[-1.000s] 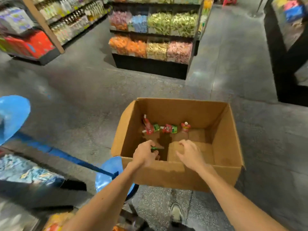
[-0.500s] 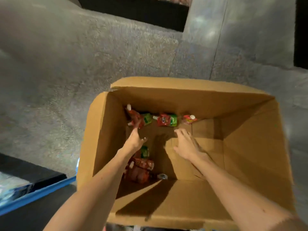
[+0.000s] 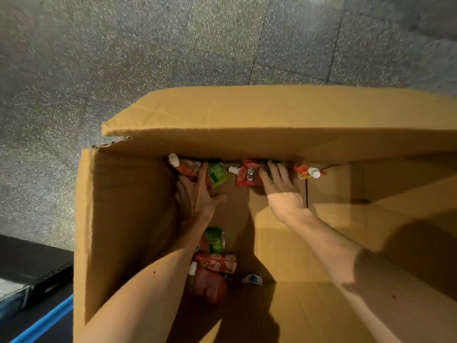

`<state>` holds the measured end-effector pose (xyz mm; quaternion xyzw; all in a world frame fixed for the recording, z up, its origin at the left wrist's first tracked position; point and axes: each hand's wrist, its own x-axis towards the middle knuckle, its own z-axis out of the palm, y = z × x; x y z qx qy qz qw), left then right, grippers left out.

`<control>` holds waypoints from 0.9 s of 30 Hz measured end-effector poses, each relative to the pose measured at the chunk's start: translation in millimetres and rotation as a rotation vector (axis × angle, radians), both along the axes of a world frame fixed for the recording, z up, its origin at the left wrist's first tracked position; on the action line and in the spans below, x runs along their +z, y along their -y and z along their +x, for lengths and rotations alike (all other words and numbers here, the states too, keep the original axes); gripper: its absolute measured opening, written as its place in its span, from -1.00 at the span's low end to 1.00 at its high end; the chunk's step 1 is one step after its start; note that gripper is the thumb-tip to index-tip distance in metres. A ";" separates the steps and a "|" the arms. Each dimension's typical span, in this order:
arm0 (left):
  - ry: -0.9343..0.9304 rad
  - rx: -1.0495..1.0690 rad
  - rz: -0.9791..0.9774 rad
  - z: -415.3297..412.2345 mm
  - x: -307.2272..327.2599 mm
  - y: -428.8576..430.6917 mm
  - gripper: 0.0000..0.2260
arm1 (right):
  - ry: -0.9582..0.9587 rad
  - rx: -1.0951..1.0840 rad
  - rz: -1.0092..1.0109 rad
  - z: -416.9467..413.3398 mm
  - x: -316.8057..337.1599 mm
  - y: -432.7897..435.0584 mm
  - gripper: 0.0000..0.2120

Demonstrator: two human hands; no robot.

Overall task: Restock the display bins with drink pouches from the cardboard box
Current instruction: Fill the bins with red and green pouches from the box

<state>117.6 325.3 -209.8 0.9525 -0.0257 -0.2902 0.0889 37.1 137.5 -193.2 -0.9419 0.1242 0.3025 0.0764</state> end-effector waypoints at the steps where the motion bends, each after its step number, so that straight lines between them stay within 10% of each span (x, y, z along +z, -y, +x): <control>1: 0.018 -0.031 0.011 0.3 -1.7 0.3 -0.12 | 0.009 -0.005 -0.010 -0.8 -0.5 0.5 -0.27; 11: 0.100 -0.400 -0.047 -68.1 16.9 6.1 -0.58 | -0.153 -0.239 0.080 -56.7 16.9 -5.0 -0.37; 17: -0.270 -0.279 -0.311 -93.8 52.4 1.8 -0.66 | -0.225 -0.473 0.223 -92.2 46.1 -1.2 -0.54; 27: -0.312 0.108 -0.813 -137.9 203.6 -10.4 -0.79 | -0.184 -1.050 1.130 -104.0 175.0 -17.0 -0.76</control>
